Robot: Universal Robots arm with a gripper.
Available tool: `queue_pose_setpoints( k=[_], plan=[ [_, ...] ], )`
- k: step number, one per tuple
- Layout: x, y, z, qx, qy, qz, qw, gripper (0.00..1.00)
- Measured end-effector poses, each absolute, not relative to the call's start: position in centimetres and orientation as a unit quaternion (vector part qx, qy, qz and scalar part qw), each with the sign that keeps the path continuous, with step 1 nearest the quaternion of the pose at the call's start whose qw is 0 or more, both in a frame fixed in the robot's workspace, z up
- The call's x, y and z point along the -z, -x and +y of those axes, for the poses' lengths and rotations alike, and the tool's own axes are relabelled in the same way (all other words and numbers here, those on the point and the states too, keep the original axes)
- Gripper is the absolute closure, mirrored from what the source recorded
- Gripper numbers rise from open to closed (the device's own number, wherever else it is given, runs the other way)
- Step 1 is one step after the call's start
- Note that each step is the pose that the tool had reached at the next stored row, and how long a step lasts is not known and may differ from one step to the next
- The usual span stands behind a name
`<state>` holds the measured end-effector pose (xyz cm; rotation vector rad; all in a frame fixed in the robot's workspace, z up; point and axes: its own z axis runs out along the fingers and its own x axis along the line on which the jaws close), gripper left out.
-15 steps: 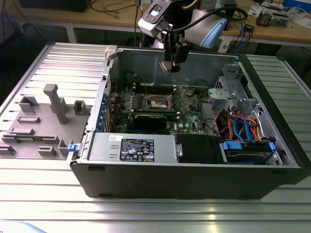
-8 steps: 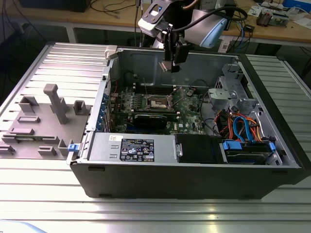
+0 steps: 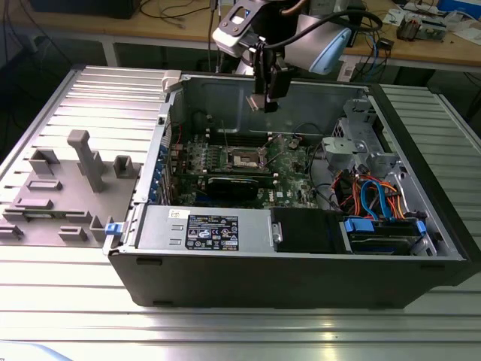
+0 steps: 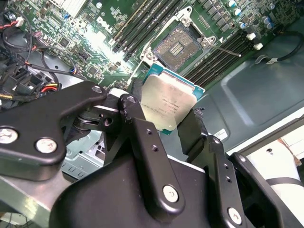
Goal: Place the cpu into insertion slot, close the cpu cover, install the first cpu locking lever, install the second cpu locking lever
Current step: 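Place the cpu into insertion slot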
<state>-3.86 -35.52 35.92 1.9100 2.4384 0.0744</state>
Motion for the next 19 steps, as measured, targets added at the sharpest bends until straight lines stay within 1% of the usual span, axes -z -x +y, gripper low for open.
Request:
queue_pose_setpoints(
  k=[11,19],
  plan=[
    [-35.86,3.86,-35.52,-0.023,-0.636,0.771,0.022,0.46],
    [-35.55,3.86,-35.52,-0.022,-0.684,0.729,0.024,0.46]
  ],
)
